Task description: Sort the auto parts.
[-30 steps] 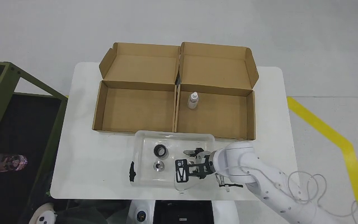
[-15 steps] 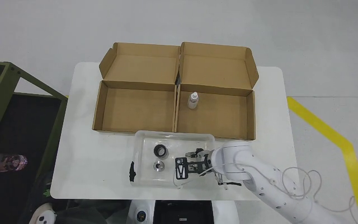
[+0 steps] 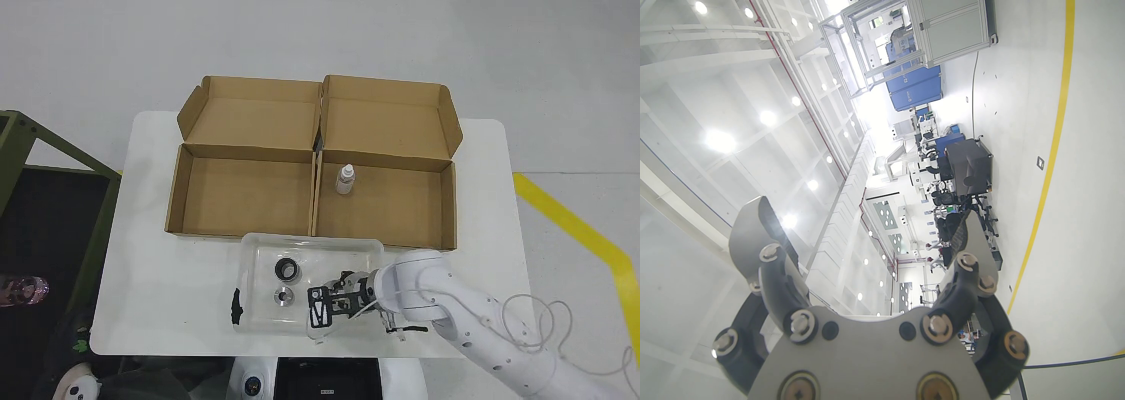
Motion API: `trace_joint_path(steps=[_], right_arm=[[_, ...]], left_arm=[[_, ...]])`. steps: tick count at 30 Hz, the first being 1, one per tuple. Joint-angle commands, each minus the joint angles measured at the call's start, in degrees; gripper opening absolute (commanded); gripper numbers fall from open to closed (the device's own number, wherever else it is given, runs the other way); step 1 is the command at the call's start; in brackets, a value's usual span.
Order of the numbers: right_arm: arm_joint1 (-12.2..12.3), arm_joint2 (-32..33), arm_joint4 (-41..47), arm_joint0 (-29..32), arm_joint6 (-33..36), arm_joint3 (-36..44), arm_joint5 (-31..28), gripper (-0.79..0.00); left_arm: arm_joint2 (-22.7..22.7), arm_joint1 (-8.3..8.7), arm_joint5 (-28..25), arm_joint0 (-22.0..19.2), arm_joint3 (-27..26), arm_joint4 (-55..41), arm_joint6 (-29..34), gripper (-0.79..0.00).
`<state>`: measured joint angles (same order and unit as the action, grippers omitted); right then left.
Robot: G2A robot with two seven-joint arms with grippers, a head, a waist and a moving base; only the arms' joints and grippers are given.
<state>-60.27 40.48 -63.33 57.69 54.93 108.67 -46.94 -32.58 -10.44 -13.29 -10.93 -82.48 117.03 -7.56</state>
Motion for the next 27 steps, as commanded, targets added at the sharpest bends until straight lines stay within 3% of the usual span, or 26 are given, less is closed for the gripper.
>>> trace_joint_path(steps=[1,12,27], right_arm=[[0.05,0.32,0.36,-0.07,-1.8,0.41,-0.71,-0.785],[1.31,5.8,-2.81,1.69,-13.89,5.37,-3.22,-0.785],[4.09,20.3,-7.99,8.41,-30.69,12.04,-4.74,-0.785]], left_arm=[[0.0,0.0,0.0,0.0,0.0,0.0,0.0,0.0],[0.0,0.0,0.0,0.0,0.0,0.0,0.0,0.0],[0.0,0.0,0.0,0.0,0.0,0.0,0.0,0.0]])
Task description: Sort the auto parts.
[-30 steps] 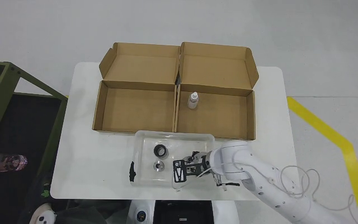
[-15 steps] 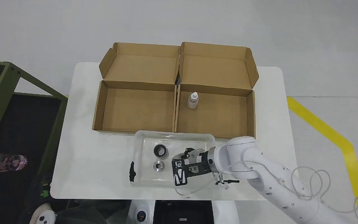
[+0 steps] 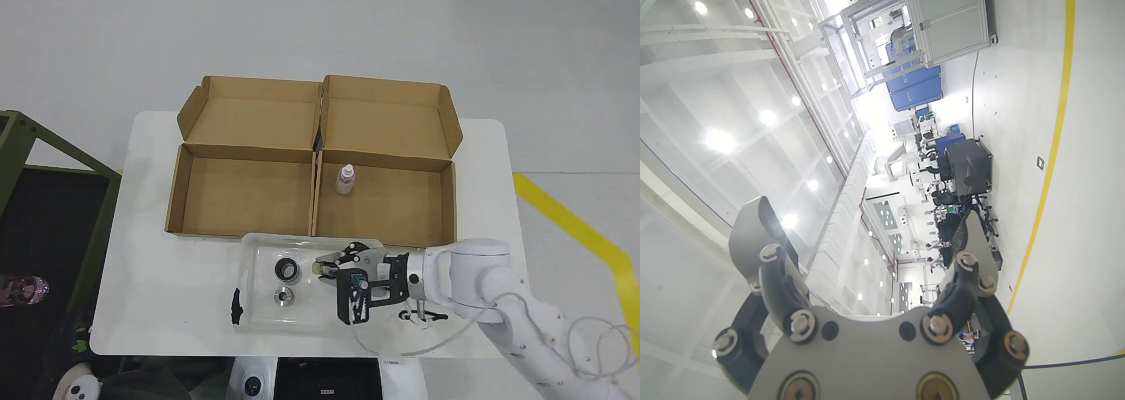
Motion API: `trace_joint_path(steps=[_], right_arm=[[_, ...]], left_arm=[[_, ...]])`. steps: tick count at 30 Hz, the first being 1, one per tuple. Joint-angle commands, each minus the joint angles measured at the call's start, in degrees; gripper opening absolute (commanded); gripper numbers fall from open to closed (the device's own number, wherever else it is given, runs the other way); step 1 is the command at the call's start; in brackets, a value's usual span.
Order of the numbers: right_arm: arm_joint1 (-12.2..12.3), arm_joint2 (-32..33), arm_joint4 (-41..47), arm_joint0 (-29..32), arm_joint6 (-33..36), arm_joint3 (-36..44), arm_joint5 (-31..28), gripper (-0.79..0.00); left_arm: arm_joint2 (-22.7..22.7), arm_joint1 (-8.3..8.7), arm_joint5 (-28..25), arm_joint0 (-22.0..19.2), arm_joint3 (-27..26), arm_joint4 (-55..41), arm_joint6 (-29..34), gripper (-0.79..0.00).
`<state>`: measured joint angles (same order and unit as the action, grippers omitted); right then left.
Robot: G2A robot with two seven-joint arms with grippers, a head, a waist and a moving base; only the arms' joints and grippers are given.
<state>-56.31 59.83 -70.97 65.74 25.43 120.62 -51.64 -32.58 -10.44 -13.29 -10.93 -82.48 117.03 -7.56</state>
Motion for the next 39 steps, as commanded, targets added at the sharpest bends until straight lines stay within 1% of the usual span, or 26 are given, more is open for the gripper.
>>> trace_joint_path(steps=[1,9,14,19,24,28,39], right_arm=[[0.27,1.91,-0.74,0.79,-2.41,0.17,-0.16,-0.785],[1.08,8.59,-1.55,2.93,-9.57,-2.09,0.47,-0.785],[1.37,11.58,-1.01,3.35,-11.87,-3.57,1.23,-0.785],[1.47,12.89,-0.27,3.11,-12.68,-4.91,1.78,-0.785],[1.39,13.19,0.21,2.32,-12.47,-6.52,3.43,-0.785],[1.16,11.83,0.32,1.09,-11.16,-8.33,4.48,-0.785],[0.1,6.82,4.25,-5.55,-2.52,-15.6,7.01,-0.785]], left_arm=[[0.0,0.0,0.0,0.0,0.0,0.0,0.0,0.0],[0.0,0.0,0.0,0.0,0.0,0.0,0.0,0.0],[0.0,0.0,0.0,0.0,0.0,0.0,0.0,0.0],[0.0,0.0,0.0,0.0,0.0,0.0,0.0,0.0],[0.0,0.0,0.0,0.0,0.0,0.0,0.0,0.0],[0.0,0.0,0.0,0.0,0.0,0.0,0.0,0.0],[0.0,0.0,0.0,0.0,0.0,0.0,0.0,0.0]])
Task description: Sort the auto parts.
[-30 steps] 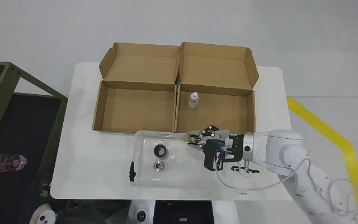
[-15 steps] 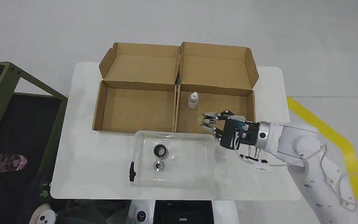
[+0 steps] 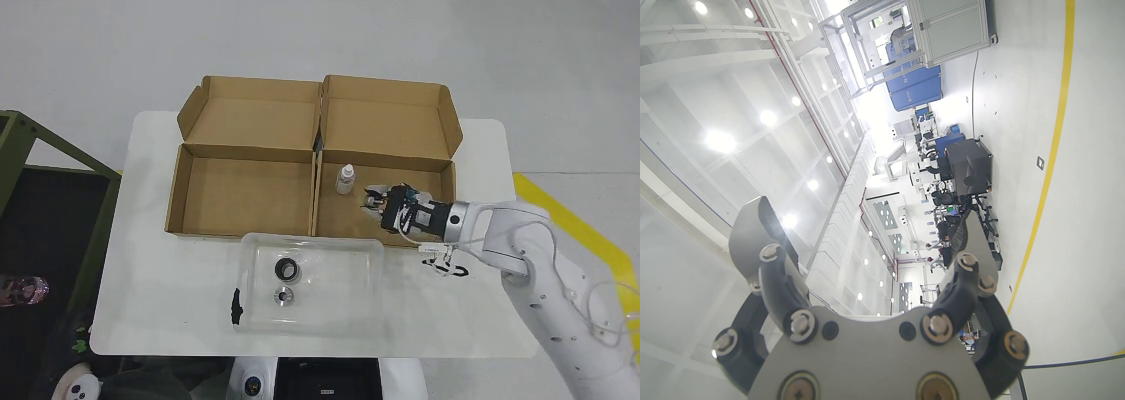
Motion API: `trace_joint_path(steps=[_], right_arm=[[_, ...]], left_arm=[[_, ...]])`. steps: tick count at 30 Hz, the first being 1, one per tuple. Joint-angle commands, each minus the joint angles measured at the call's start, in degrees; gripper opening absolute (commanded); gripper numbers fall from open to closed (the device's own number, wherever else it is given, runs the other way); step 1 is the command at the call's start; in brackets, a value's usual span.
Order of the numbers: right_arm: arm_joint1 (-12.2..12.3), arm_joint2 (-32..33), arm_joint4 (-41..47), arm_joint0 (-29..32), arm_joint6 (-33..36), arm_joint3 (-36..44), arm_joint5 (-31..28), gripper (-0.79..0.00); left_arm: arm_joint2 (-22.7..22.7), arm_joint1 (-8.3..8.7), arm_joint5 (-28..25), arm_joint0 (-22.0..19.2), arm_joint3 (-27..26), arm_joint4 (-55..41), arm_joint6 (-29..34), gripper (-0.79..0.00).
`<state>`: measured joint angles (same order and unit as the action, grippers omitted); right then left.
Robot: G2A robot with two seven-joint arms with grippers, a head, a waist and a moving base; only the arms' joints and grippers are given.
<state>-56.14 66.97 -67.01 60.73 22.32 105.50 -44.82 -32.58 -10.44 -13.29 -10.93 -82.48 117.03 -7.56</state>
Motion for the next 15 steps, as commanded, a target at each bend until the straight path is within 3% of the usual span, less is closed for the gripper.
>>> trace_joint_path(steps=[1,15], right_arm=[[-0.17,-0.65,0.58,-1.09,1.17,-1.07,0.46,-0.785],[-1.8,-7.25,3.0,-10.03,11.51,-9.53,2.15,-0.785]], left_arm=[[0.0,0.0,0.0,0.0,0.0,0.0,0.0,0.0],[0.0,0.0,0.0,0.0,0.0,0.0,0.0,0.0]])
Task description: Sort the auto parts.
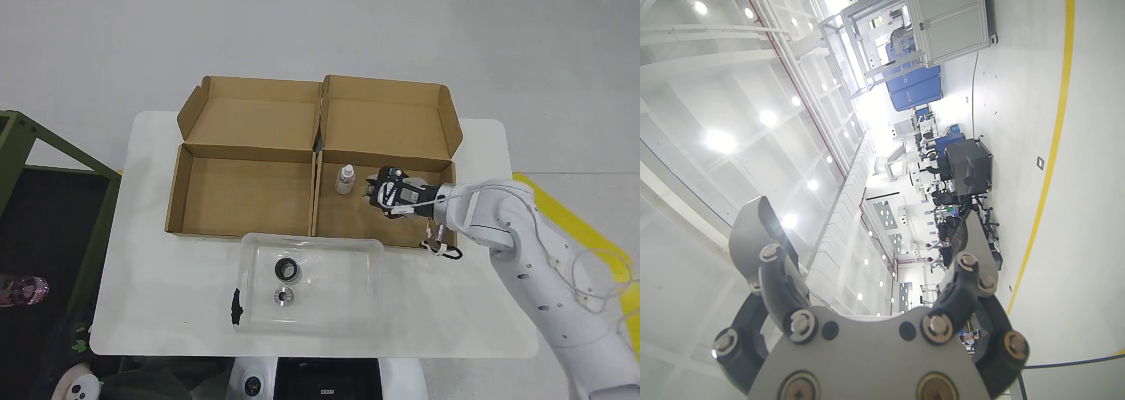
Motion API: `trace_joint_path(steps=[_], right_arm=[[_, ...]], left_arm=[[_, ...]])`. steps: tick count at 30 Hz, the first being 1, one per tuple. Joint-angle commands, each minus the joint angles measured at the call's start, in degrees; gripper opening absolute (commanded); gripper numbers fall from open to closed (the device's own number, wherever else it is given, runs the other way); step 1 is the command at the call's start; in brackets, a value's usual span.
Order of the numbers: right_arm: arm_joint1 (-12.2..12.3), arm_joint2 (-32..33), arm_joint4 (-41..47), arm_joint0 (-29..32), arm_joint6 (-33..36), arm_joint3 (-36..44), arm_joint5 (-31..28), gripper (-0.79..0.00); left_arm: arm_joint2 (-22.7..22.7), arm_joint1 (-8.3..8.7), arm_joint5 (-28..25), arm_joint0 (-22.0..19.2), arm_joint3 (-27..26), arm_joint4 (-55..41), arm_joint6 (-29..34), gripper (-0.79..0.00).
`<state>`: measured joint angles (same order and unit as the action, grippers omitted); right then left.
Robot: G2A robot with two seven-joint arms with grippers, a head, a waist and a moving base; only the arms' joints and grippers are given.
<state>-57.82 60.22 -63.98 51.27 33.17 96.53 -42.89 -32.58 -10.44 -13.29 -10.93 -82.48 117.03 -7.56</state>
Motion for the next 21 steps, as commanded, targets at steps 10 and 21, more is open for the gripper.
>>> trace_joint_path(steps=[10,21], right_arm=[[-1.76,-6.26,0.5,-5.47,8.17,-6.23,2.97,-0.785],[-4.42,-12.7,-0.67,-12.2,10.24,-15.53,5.31,-0.785]], left_arm=[[0.0,0.0,0.0,0.0,0.0,0.0,0.0,0.0],[0.0,0.0,0.0,0.0,0.0,0.0,0.0,0.0]])
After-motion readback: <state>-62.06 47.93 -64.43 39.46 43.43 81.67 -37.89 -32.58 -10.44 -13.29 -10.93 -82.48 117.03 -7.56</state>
